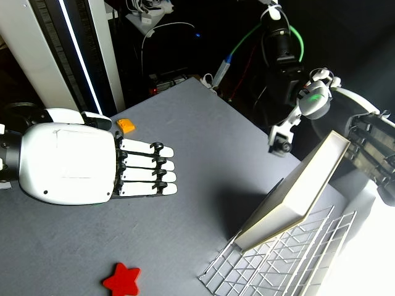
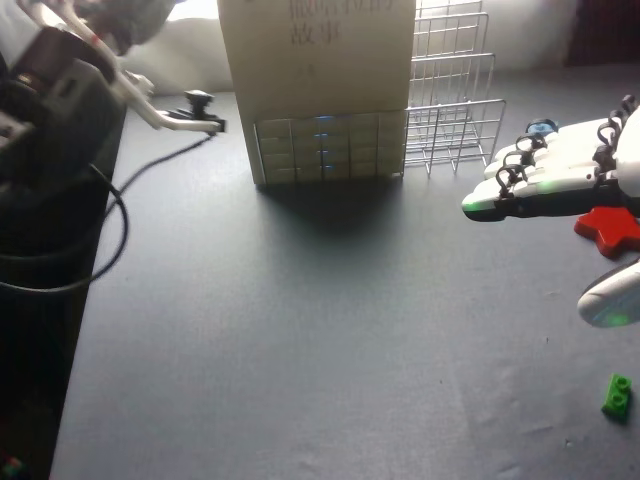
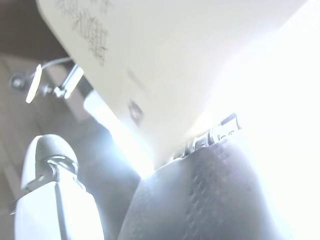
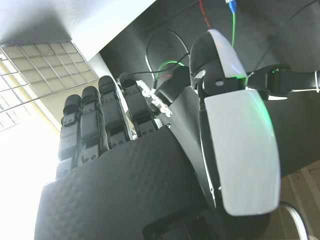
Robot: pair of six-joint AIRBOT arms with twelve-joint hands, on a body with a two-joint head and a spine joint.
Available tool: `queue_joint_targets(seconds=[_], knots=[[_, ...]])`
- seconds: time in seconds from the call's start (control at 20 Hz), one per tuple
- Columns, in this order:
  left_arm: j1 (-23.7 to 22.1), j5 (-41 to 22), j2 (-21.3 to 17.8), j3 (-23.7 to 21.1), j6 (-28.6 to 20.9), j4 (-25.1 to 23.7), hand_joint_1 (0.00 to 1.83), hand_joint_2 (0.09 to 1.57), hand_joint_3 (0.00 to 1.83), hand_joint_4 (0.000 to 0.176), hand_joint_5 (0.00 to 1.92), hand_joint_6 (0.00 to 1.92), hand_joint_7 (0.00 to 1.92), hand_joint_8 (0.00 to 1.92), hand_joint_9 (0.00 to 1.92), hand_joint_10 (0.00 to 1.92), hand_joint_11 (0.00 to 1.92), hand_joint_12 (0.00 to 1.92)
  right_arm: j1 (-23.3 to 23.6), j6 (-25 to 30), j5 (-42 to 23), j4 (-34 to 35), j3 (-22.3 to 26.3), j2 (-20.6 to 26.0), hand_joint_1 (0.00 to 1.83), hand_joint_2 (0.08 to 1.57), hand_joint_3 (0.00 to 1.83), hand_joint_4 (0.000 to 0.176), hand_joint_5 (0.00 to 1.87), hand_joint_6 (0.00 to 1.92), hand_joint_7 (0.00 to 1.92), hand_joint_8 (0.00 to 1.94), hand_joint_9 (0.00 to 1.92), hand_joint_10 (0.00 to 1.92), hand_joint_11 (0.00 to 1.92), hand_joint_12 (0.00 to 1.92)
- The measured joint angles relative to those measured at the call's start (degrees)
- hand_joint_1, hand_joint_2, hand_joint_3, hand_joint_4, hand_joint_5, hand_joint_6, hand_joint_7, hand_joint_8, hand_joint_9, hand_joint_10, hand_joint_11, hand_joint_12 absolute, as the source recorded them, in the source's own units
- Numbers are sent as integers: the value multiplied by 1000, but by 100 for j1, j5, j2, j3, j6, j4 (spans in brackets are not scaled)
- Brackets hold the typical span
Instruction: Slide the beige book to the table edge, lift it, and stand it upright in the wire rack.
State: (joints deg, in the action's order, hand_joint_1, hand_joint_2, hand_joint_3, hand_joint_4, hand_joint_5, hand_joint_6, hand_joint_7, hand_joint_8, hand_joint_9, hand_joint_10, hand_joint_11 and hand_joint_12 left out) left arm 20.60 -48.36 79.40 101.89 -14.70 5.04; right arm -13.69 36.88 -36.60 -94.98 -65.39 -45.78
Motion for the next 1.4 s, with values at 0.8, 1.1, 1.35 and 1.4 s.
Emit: queue_joint_targets(seconds=[0.8,1.1,1.35,1.4], knots=[[-435,2900,-1703,-1040,772,-2061,293,1043,1,80,186,7,222,5,206,9,0,572,-2,0,-15,2,0,0,82,1144,0,0,71,6,134,5,122,10,0,194],[-232,3676,-2208,-1810,1414,-2011,265,1161,17,0,811,126,841,538,625,857,72,1650,-7,0,-26,2,0,0,2,1174,2,0,614,112,696,89,593,165,0,1246],[107,4022,-2601,-2608,1906,-1996,83,1406,16,0,911,1423,1112,1640,1073,1913,922,1921,-7,0,-26,2,7,7,64,1369,11,0,835,1112,977,1322,856,1788,651,1918],[120,4009,-2682,-2828,2004,-1980,106,1450,20,0,998,1642,1200,1727,1210,1919,1096,1921,-26,-2,-31,11,7,7,38,1424,15,0,880,1335,1050,1413,938,1831,784,1920]])
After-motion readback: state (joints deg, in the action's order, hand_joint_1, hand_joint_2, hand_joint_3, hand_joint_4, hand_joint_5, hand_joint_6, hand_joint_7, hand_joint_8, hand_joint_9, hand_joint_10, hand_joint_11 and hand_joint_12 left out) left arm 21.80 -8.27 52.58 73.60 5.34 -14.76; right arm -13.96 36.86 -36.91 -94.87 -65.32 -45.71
